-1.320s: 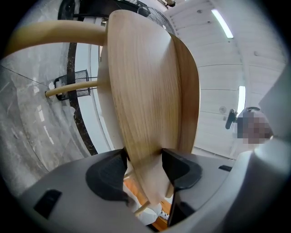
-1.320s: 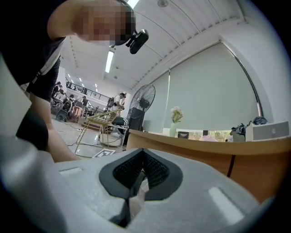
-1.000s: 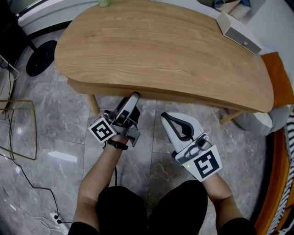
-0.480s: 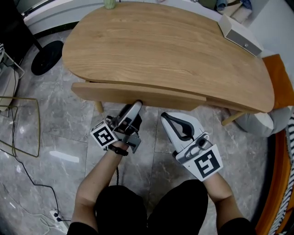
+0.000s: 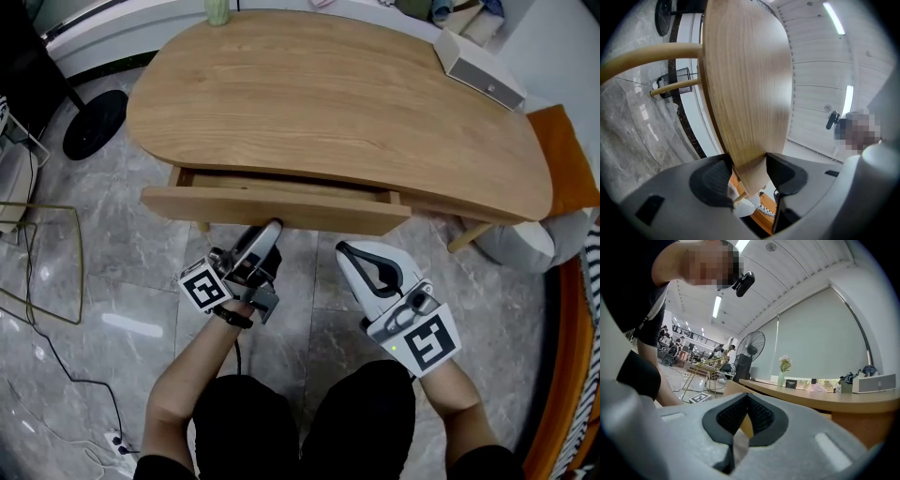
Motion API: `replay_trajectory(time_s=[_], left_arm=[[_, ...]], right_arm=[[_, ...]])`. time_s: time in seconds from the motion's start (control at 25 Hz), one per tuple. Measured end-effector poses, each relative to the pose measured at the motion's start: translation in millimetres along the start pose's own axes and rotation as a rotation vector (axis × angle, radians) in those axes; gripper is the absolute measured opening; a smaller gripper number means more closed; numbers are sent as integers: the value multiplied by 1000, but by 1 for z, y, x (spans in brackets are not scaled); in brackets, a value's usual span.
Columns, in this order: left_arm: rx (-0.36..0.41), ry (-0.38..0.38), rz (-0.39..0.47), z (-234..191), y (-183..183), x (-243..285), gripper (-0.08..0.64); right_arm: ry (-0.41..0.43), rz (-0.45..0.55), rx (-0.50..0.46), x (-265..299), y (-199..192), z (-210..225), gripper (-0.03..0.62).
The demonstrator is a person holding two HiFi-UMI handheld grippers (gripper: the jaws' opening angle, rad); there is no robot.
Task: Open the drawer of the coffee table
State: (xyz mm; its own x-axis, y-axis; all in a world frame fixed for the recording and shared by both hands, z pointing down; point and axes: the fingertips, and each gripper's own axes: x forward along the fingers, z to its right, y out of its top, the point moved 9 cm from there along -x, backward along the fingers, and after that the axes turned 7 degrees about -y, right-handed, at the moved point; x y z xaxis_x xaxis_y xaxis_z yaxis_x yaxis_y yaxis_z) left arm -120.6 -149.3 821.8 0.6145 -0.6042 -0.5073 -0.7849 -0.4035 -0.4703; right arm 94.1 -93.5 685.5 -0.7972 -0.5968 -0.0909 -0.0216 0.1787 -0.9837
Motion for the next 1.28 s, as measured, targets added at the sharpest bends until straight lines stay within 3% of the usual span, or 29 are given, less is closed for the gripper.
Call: replay_trajectory(time_s=[0.24, 0.4, 0.68, 1.04, 1.28], left_arm=[[-14, 7, -16, 7, -3, -8, 210], [-7, 3, -36, 13, -7, -13, 202], [3, -13, -60, 22, -15, -20, 198], [25, -23, -83, 31, -20, -28, 186], [33, -69, -95, 41, -22, -33, 163]], right_arm=[[-69, -56, -41, -36, -1, 20, 5], [-132, -26, -10, -51, 9, 32, 5], [-200, -33, -41, -79, 9, 54, 5], [-260, -37, -14, -90, 0, 68, 5], [-276, -47, -8, -91, -5, 71, 5]])
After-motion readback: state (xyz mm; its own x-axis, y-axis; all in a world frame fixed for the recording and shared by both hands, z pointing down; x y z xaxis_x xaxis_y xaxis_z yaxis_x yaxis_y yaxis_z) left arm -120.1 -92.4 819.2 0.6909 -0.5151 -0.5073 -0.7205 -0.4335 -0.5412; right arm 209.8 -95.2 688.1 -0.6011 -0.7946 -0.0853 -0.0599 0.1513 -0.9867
